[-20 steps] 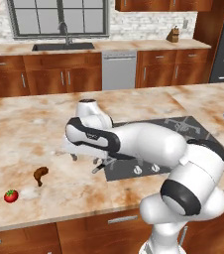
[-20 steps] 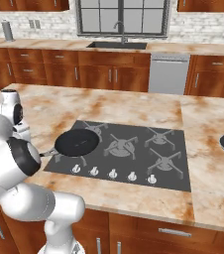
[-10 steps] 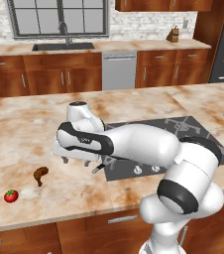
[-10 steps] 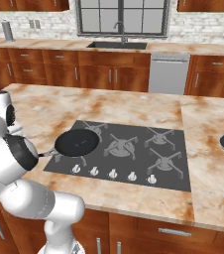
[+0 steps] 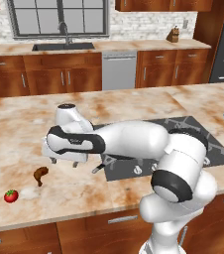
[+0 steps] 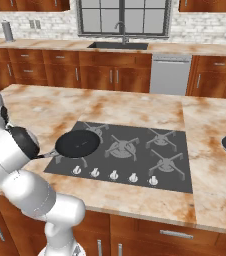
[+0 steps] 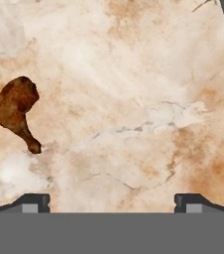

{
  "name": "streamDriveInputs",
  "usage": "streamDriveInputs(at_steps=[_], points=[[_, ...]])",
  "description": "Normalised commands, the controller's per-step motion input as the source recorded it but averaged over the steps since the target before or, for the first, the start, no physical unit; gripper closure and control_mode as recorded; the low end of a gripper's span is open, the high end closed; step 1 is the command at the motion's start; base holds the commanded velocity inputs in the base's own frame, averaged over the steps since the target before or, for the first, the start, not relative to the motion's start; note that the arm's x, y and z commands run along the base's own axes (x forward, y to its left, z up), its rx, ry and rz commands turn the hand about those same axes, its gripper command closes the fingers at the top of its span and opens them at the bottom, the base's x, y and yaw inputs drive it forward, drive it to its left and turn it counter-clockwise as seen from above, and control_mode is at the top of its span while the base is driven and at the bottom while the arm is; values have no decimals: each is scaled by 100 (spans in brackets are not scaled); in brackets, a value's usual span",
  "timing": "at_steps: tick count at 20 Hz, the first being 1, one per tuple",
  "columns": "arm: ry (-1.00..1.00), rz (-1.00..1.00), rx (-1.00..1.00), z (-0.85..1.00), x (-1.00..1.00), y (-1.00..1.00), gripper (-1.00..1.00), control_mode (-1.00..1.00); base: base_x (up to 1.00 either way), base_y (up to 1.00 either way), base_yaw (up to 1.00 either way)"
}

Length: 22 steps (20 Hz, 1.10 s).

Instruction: Place both pans onto different burners. Then place the tomato and the chicken drumstick on different pans.

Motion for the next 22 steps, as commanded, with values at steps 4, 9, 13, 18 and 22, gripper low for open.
streamDriveInputs(at_steps=[4,9,13,18,22], points=[[-1,0,0,0,35,37,-100,-100,0,0,0],[-2,0,0,0,18,36,-100,-100,0,0,0],[-2,0,0,-6,17,41,-100,-100,0,0,0],[-6,0,0,-25,14,22,-100,-100,0,0,0],[-6,0,0,-31,17,9,-100,-100,0,0,0]])
